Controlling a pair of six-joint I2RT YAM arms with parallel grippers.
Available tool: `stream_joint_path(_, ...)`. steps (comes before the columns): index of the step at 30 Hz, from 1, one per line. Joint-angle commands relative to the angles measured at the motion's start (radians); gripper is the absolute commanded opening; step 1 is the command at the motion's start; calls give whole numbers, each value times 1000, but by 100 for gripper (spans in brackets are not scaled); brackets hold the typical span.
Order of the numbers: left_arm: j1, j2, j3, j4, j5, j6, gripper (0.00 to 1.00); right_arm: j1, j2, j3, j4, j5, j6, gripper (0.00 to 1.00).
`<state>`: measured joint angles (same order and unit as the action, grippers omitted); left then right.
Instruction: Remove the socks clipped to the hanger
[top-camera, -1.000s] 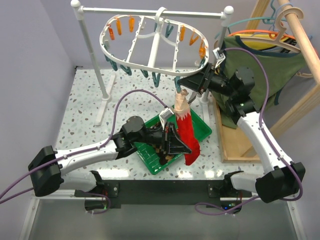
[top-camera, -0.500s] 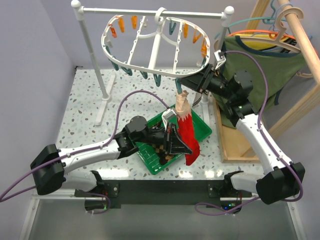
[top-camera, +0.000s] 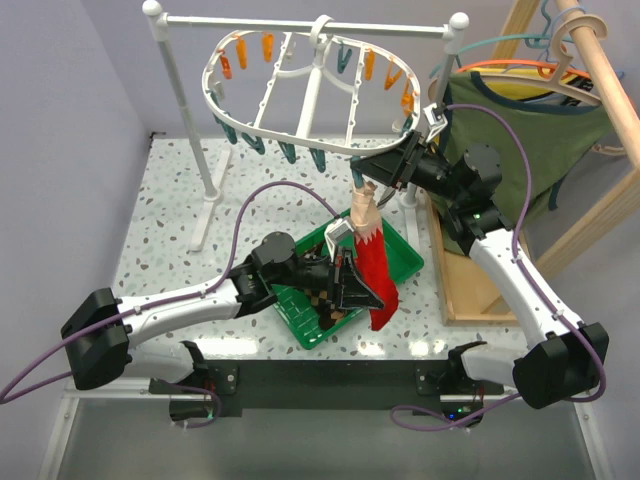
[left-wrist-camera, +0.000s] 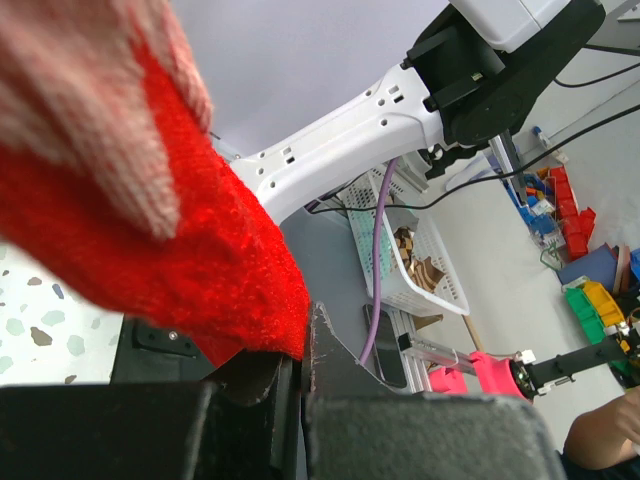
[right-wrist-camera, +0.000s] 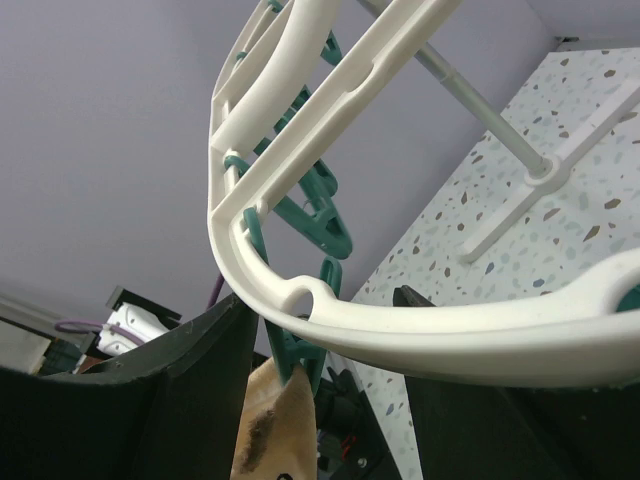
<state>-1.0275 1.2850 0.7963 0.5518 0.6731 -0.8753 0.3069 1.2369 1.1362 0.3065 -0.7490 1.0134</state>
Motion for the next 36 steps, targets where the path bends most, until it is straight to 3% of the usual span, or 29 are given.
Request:
stream_joint_path(1, -5, 4, 14, -7, 42, 15, 0, 6, 2, -1, 49, 2, -1, 61)
stream_joint_path(10, -5, 5, 3, -7, 39, 13, 0, 12, 3, -18, 141, 0, 62, 52)
stream_joint_path(22, -5, 19, -8, -41, 23, 33, 0, 14, -10, -16, 122, 20, 50, 2)
stream_joint_path(27, -3, 7, 15, -192, -56, 96, 0, 15, -20, -16, 37, 39, -9, 1)
stream_joint_path(33, 1, 28, 133, -591, -332, 263, 0, 15, -42, -15, -62, 65, -78, 3)
stream_joint_path(36, 4, 37, 156, -703, -486, 331, 0, 17, -51, -7, -87, 73, -93, 4)
